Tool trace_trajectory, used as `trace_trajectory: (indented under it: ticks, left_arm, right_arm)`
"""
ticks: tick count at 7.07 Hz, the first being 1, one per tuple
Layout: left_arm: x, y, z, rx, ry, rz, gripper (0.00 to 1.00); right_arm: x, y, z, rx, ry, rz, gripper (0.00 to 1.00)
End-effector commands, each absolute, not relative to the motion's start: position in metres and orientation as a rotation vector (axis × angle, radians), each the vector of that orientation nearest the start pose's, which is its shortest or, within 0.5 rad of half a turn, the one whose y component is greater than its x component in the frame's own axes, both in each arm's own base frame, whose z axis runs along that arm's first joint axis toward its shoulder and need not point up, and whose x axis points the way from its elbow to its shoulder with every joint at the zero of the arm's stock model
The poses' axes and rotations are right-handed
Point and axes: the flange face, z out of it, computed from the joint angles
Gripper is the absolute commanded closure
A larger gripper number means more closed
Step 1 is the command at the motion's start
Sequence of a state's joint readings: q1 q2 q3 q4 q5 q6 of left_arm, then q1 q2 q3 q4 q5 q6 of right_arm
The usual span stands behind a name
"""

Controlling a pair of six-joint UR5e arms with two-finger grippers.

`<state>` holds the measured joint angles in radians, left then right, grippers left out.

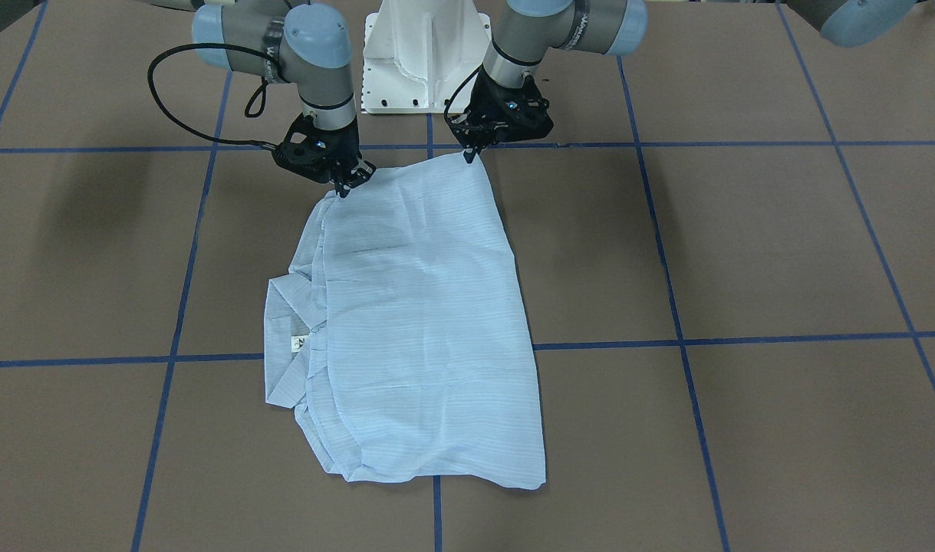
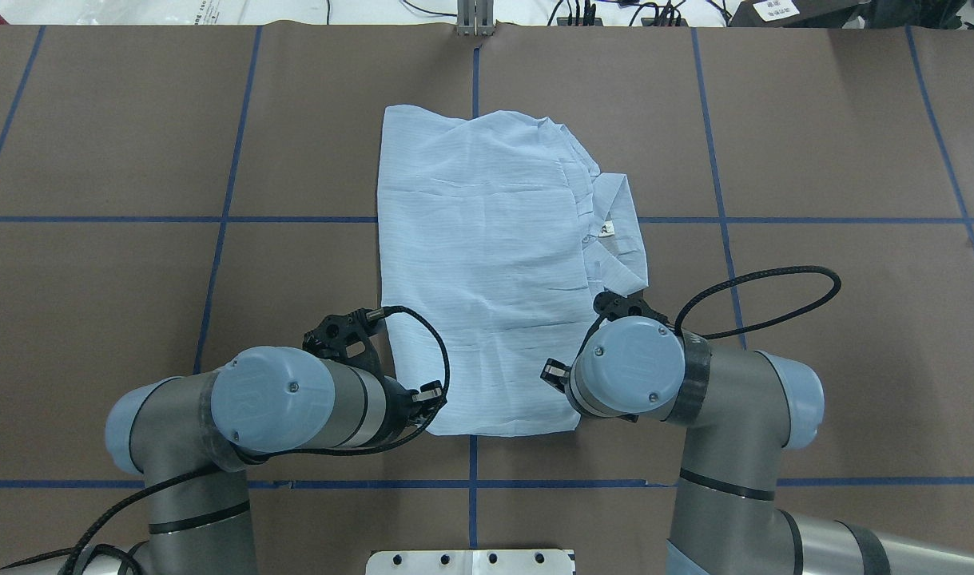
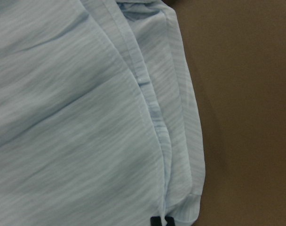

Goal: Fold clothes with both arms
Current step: 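Grasp the shirt's near corners with both grippers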

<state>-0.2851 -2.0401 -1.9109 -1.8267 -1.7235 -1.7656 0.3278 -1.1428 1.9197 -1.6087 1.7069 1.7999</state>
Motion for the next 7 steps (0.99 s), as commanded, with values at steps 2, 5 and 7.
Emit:
trace_trajectory:
  ticks: [2,5,7]
  left_arm:
    - [0.523,-0.258,0.2,-0.145,1.072,-0.307,1.0]
    - [0.478,-0.192,0.154,-0.21,1.054,-0.21,1.0]
    - [0.454,-0.176,0.14,-0.252,1.043,-0.179,1.0]
  right_arm:
    - [-0.508,-0.282,0.26,-0.239,-0.796,0.42,1.0]
    - [-0.468,-0.229,0.219,-0.416,-0.877,0.345,1.0]
    - [-0.457,-0.22,0.208,-0.429,-0.903,0.328,1.0]
